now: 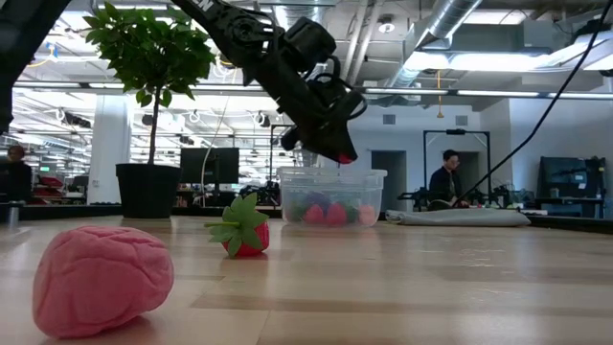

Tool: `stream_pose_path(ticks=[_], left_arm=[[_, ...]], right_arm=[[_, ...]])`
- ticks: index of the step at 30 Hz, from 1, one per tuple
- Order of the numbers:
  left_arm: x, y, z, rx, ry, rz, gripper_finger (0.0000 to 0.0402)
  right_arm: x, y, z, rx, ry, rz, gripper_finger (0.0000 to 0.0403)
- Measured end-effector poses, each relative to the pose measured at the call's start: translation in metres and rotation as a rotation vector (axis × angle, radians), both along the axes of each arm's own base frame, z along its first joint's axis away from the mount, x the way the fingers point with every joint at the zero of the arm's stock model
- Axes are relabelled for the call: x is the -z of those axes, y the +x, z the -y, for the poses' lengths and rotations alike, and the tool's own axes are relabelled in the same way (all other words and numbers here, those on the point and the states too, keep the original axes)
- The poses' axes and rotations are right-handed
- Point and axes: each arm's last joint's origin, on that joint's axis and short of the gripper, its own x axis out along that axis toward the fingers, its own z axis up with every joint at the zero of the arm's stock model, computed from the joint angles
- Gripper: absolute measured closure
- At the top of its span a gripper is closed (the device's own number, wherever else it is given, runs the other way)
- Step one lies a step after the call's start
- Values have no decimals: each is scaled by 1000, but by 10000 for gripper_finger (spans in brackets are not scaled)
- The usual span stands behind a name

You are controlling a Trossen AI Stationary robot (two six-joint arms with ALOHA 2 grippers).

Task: Pick and placing Produce into tupperware
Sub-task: Put the cherry into the container, then put the strawberry into the container

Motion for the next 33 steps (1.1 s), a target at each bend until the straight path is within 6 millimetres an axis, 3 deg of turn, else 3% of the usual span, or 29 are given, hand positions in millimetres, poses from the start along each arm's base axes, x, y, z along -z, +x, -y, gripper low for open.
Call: stream_pose_path(ticks=[11,23,33], left_arm=[[1,0,1,26,-14,-11,287],[1,0,1,32,-10,-10,204],[-1,4,13,295,-208,65,198]], right_arm=[[0,0,0,2,13,2,290],[1,1,0,3,23,4,290],[12,-2,3,21,56,-52,290]])
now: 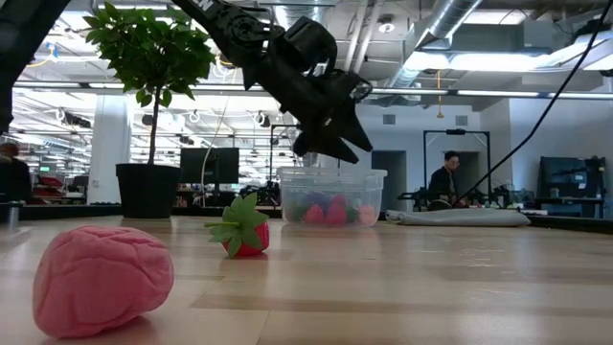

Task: Pick and placing Produce into tupperware
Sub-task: Put the strawberry into the container

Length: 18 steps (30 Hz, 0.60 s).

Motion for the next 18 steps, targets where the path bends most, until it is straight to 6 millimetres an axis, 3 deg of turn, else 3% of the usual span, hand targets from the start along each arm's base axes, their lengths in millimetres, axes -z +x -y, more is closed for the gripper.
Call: stream_pose_path(ticks=[7,18], left_arm=[[-13,3,27,149,-19,56,198],[-60,-12,88,426,49,162,197]], right_arm=[[3,-2,0,1,19,-14,290],[18,-6,5,44,53,-83,290]])
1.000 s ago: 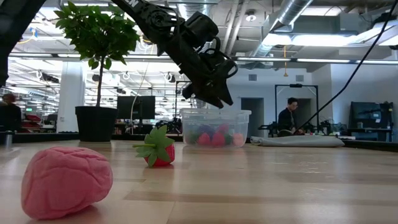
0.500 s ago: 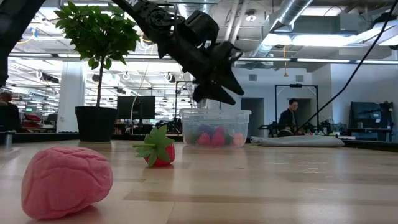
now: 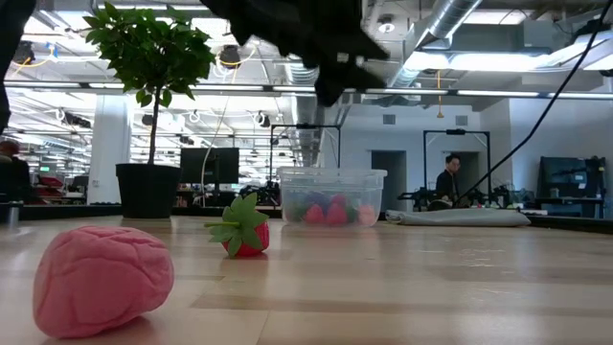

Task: Pick and placing Produce into tupperware
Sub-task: Put the strawberry into the container

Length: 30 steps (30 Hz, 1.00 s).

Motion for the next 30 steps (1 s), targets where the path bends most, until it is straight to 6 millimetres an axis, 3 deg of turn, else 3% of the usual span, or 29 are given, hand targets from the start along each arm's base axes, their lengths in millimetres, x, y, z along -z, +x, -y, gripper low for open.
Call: stream_pose_path(ticks=[6,11,19,30], left_arm=[[-13,-15,28,39,38,-50,200],[-13,-27,46,49,75,-126,211],[-4,-40,78,102,127,-253,226],[-2,-69,132,131,220,-370,227]], right_arm=[[12,4,-4,26,34,-42,290],[27,19,-11,69,51,-87,290],[58,55,-25,58,137,-213,290],[85,107,-43,-62,252,-209,290]])
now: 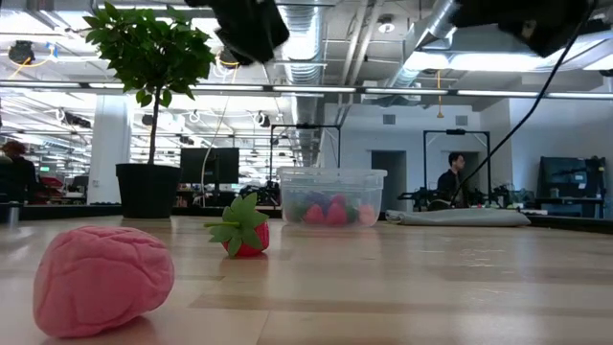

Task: Pick and placing Produce into tupperware
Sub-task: Put the strawberry into the container

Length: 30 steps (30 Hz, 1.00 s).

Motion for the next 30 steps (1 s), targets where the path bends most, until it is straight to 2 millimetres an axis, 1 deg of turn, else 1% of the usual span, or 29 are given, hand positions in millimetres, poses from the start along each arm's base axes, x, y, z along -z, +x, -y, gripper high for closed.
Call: stream_pose_path(ticks=[6,9,13,17,21,25,27,30], left_arm=[[-12,-25,24,-60,129,27,227],[-20,-39,31,-113,179,47,227],[-32,-59,39,-198,203,65,227],[-41,-83,48,-303,229,96,227],[-46,-106,57,-410,297,164,227],[-42,-121,65,-494,389,235,227],[-27,-122,67,-503,381,239,227],[3,-119,70,-495,315,235,227]], right_arm=[[15,15,-10,-12,9,36,290],[27,19,-13,-13,0,15,290],[42,26,-17,-31,9,-12,290],[50,37,-16,-88,-3,-18,289],[49,46,-7,-120,-12,-14,277],[47,53,5,-98,-5,-19,259],[42,55,10,-83,4,-4,249],[35,56,15,-84,-3,13,235]])
